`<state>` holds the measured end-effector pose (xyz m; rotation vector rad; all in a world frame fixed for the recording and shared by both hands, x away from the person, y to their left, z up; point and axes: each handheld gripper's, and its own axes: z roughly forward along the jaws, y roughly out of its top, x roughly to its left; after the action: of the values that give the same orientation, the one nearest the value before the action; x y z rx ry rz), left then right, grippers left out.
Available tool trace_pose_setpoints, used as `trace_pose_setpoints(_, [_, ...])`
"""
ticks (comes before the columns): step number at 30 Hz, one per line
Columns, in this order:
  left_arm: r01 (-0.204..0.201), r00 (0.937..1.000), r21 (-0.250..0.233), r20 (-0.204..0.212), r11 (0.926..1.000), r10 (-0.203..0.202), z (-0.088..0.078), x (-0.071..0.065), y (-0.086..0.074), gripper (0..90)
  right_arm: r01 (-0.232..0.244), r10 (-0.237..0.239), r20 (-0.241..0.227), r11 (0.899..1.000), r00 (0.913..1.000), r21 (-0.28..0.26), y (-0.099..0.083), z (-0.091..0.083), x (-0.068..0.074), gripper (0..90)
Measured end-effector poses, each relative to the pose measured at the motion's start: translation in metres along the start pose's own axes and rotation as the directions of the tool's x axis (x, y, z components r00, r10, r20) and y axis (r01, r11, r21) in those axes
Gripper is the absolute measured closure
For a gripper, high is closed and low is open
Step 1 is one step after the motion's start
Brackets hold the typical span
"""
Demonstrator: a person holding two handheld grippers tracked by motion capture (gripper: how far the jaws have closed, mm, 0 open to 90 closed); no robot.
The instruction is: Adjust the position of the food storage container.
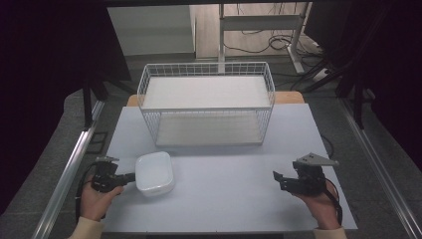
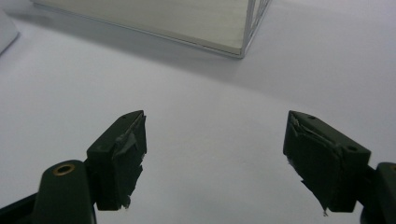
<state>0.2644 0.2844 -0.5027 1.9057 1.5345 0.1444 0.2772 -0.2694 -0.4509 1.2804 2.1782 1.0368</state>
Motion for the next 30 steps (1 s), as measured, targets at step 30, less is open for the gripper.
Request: trace_pose_setpoints(30, [-0.096,0.9919,0.018,0.085,0.9952,0.095,0.039,-0.046,0.035,89.9,-0.006,0.006,-0.005,1.000,1.0000,-0.002,0.002,-0.001,0.002,21.8])
